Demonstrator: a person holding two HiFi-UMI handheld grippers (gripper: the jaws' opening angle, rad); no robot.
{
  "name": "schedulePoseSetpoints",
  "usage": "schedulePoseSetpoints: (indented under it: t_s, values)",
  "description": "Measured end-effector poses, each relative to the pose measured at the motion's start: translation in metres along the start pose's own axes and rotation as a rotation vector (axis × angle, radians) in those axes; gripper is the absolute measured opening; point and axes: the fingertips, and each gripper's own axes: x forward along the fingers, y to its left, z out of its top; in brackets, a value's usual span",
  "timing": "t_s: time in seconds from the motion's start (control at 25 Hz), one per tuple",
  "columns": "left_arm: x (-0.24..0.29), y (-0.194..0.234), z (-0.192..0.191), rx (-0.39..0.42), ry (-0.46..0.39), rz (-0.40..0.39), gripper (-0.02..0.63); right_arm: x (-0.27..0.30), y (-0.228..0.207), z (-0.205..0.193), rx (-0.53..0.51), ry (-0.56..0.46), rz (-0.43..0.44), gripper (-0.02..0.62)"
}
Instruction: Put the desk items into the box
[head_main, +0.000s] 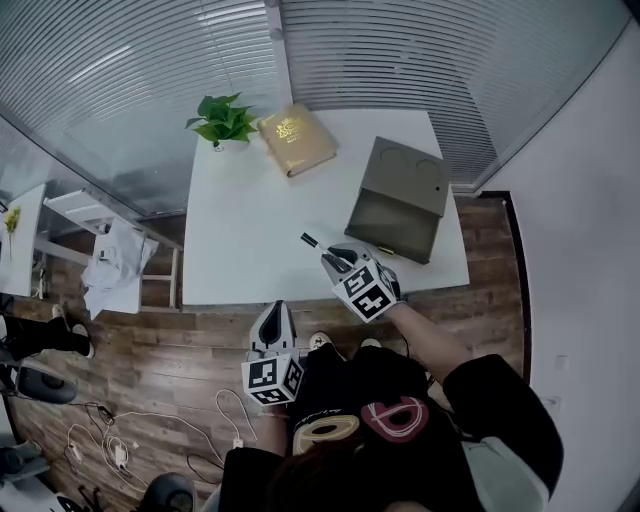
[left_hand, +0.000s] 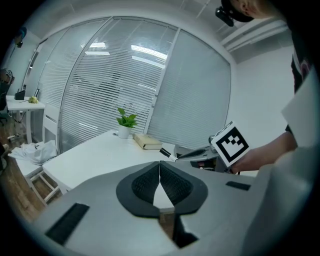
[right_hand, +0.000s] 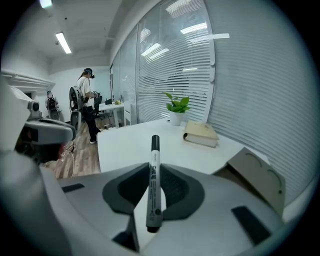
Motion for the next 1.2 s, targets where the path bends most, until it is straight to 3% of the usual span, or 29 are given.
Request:
schedulePoseSetpoints:
  t_s: [1.2]
  values:
    - [0.030, -0.063, -0.004, 0.020, 0.004, -0.104, 0.017, -0.057, -0.099, -0.049, 0.043, 0.057, -0.161, 0.074]
